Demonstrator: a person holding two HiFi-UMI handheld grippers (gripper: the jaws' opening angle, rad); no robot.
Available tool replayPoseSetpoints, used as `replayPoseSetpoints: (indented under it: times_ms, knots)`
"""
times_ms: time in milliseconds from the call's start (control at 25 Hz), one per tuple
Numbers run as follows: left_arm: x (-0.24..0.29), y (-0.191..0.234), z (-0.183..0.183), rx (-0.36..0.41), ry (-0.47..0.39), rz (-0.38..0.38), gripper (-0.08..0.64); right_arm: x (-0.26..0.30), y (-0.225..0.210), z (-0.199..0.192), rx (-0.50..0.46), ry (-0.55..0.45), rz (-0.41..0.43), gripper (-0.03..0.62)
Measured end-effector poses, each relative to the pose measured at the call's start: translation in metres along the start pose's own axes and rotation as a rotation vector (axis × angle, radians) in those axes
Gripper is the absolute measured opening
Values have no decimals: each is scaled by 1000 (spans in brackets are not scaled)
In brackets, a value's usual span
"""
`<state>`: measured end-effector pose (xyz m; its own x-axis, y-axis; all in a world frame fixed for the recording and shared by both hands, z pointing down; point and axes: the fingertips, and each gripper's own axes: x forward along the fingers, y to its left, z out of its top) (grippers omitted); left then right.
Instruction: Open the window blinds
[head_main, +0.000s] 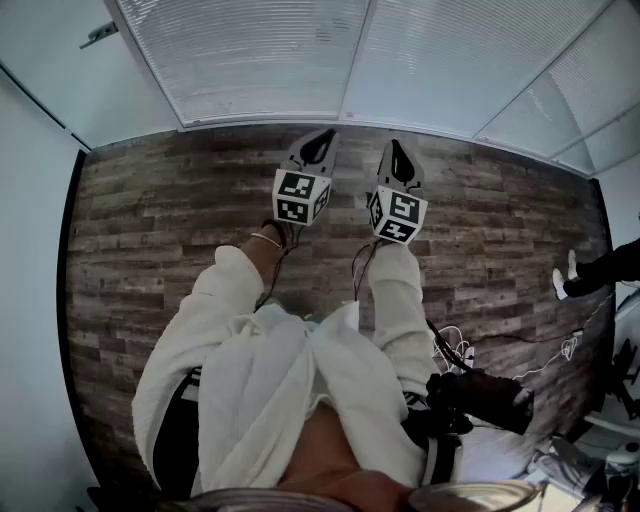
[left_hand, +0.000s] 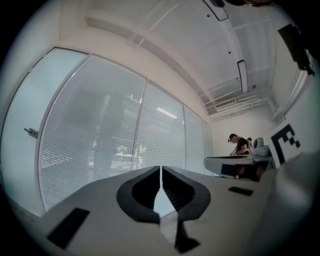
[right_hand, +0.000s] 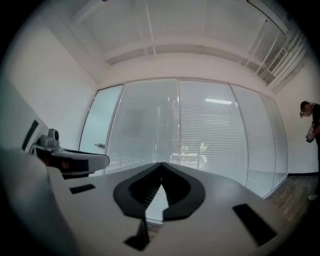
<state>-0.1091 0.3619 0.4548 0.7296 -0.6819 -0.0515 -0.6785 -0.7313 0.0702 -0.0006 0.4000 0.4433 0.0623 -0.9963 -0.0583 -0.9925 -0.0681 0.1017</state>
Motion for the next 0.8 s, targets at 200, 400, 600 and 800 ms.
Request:
replayPoseSetpoints:
  times_ms: [200,400,600,800]
  knots:
    - [36,13,-7,4,-5,24,2,45,-17,-13,26,15,54,5]
    - [107,60,-3,4,-26,31,2,135,-22,-15,67,-2,109,6]
    - [207,144,3,20,-47,12,2,268,-25,-18,52,-5,113,67]
    - [318,220,30,30,-55,-7,2,389,-64,13,64,-58,29,66]
